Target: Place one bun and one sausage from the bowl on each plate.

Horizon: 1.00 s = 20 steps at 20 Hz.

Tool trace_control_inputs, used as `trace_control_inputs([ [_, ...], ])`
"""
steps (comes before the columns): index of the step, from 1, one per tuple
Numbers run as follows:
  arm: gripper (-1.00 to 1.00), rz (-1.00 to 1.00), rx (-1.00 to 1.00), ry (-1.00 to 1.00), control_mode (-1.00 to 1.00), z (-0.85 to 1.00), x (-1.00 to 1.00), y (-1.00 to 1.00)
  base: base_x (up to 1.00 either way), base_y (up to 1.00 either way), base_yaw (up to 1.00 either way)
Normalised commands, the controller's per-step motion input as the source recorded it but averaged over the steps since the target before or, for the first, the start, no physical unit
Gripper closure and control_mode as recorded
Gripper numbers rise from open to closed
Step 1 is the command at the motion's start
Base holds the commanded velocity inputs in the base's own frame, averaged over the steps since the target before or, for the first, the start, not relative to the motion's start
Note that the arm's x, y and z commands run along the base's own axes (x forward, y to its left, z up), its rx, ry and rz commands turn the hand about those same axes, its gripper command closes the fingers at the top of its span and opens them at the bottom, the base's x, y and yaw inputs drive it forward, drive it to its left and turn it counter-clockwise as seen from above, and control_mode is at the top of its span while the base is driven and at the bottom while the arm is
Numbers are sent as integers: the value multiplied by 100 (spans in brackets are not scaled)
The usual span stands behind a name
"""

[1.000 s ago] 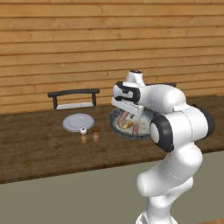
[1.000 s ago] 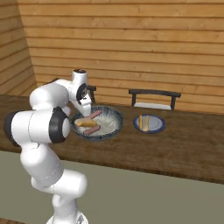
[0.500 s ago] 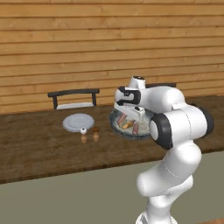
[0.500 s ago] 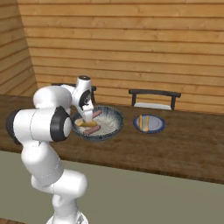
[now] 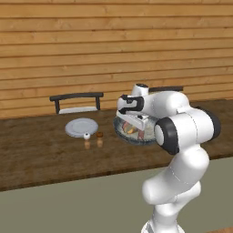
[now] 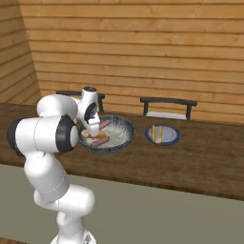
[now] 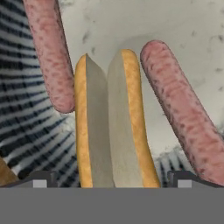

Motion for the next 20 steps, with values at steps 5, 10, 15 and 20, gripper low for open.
trace_control_inputs([
  [5, -100, 0, 0, 0, -100, -11, 0, 5, 0, 0, 0],
  [10, -100, 0, 0, 0, -100, -13, 0, 0, 0, 0, 0],
  [15, -100, 0, 0, 0, -100, -13, 0, 0, 0, 0, 0],
  [20, -100, 0, 0, 0, -100, -2, 3, 0, 0, 0, 0],
])
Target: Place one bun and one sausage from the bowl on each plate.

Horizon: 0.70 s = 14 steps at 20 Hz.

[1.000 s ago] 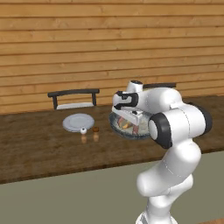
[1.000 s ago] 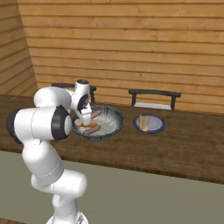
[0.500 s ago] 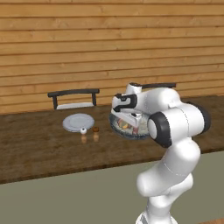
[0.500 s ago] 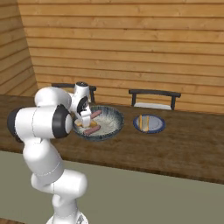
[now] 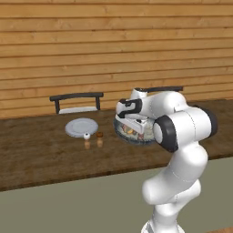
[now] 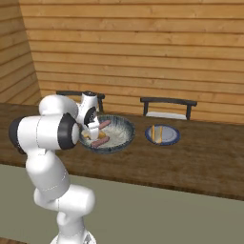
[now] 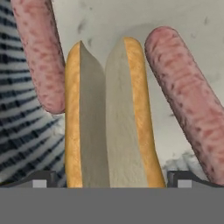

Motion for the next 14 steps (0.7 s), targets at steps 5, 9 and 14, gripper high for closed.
trace_control_inputs([
  [5, 100, 0, 0, 0, -100, 0, 8, 0, 0, 0, 0],
  [9, 100, 0, 0, 0, -100, 0, 0, 0, 0, 0, 0],
  [14, 100, 6, 0, -10, -100, 31, -45, 3, 0, 0, 0],
])
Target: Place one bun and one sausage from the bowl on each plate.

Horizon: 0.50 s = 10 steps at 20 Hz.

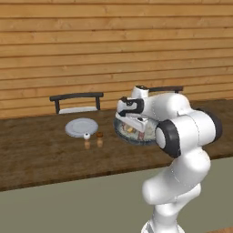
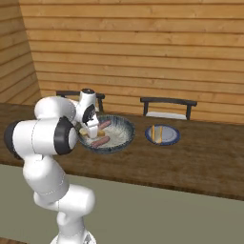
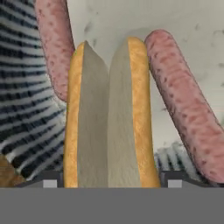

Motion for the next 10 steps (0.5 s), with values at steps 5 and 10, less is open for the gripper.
trace_control_inputs([
  [5, 100, 15, 0, -16, -100, 84, -56, 34, 0, 0, 0],
  [10, 100, 31, 0, -6, -100, 81, -30, 50, 0, 0, 0],
])
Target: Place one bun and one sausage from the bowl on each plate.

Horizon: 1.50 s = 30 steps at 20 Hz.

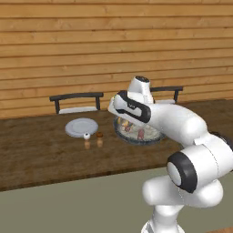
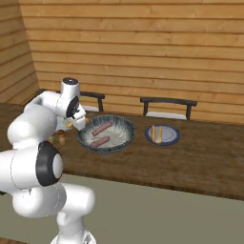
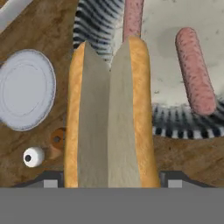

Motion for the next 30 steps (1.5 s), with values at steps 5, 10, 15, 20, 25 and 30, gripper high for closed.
trace_control_inputs([
  [5, 100, 45, 0, 0, -100, 57, -1, 50, 0, 0, 0],
  [10, 100, 20, -5, 7, -100, 24, -1, 54, 0, 0, 0],
  [15, 100, 1, -17, -2, -100, -37, 12, 22, 0, 0, 0],
  [20, 100, 1, -12, -6, -100, -28, 44, 22, 0, 0, 0],
  [25, 100, 1, -3, -3, -100, -14, 54, 12, 0, 0, 0],
  [30, 100, 0, -1, 8, -100, -31, 31, 0, 0, 0, 0],
])
